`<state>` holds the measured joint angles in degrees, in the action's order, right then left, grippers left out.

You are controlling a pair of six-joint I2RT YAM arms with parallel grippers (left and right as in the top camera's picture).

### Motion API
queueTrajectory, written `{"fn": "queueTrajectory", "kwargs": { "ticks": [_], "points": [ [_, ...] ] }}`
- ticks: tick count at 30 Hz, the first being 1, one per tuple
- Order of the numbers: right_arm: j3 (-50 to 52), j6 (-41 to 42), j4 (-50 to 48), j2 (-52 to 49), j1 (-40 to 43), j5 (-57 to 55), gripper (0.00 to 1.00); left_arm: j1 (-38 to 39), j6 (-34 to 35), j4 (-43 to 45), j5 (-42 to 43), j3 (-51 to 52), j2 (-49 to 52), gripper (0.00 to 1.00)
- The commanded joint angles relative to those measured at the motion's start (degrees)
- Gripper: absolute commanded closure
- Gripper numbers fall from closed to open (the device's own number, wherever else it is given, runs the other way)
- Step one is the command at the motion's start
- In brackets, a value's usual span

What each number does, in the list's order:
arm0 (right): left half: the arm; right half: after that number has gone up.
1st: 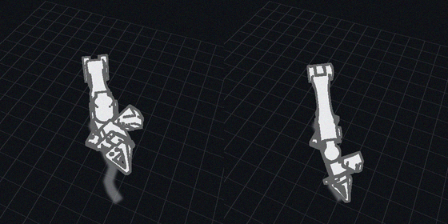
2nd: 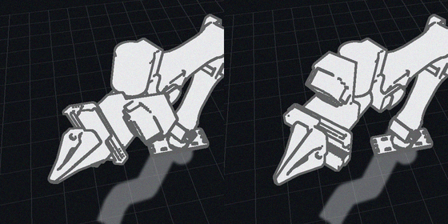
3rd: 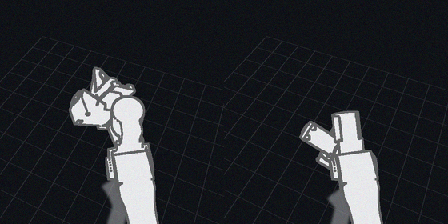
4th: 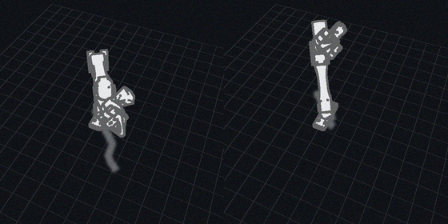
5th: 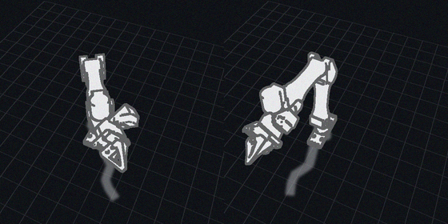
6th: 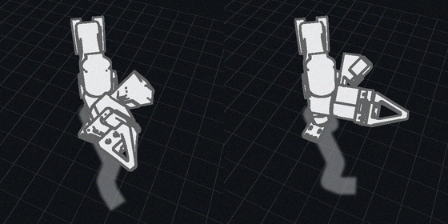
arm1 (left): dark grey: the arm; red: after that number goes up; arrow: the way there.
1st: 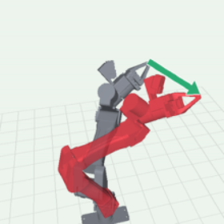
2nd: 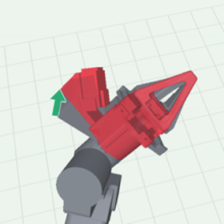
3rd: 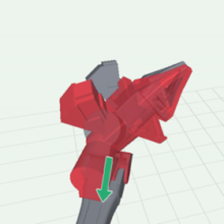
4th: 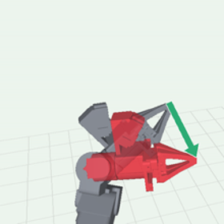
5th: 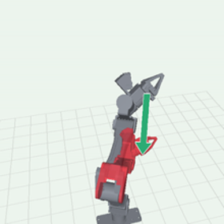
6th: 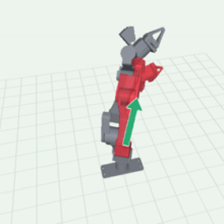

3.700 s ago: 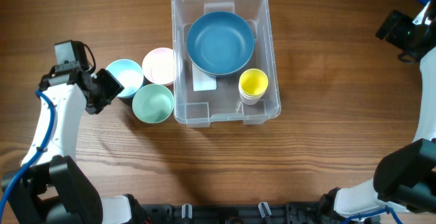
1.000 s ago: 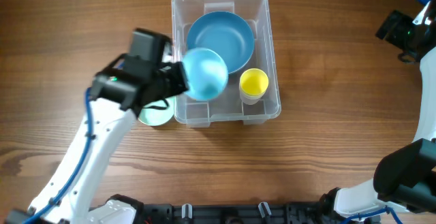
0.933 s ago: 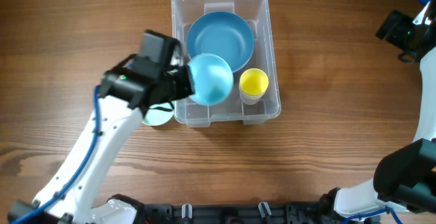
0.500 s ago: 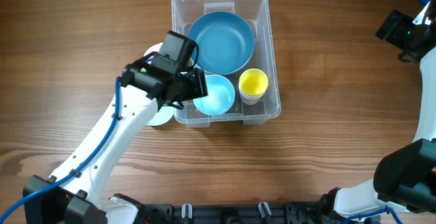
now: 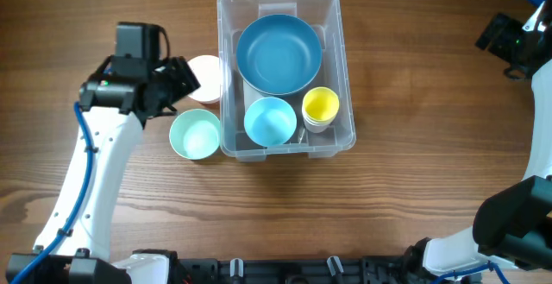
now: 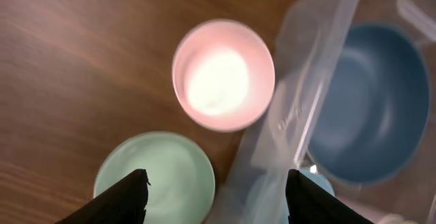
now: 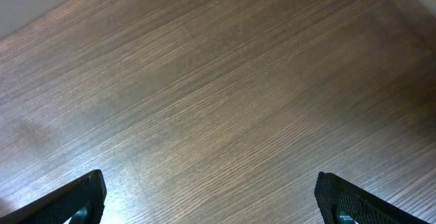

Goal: Pack container
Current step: 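Move the left gripper to the pink bowl and grasp its rim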

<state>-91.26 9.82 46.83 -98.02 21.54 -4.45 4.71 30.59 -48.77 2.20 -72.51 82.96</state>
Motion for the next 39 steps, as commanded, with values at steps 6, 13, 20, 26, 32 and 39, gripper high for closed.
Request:
{"fn": "queueTrajectory", "kwargs": {
  "ticks": [6,13,20,26,32,39],
  "points": [
    [-0.22,0.83,-0.11,0.94,-0.09,0.72,0.0,-3.67,-0.07,4.68,-1.86,-0.9,11.8,0.36],
    [-0.22,0.85,-0.11,0.94,-0.09,0.7,0.0,-3.87,-0.04,13.31,1.33,-0.9,23.5,0.38],
    [-0.22,0.83,-0.11,0.94,-0.09,0.7,0.0,-3.89,-0.11,16.13,3.34,-0.9,29.75,0.42],
    [-0.22,0.81,-0.09,0.94,-0.09,0.7,0.0,-4.52,-0.13,16.28,0.04,-1.07,30.36,0.96],
    [-0.22,0.83,-0.11,0.94,-0.09,0.7,0.0,-8.33,-0.11,11.28,-2.08,-3.96,25.31,0.96],
    [-0.22,0.83,-0.11,0.94,-0.09,0.7,0.0,-7.58,-0.09,3.45,-1.11,-5.9,12.31,0.96]
  ]
}}
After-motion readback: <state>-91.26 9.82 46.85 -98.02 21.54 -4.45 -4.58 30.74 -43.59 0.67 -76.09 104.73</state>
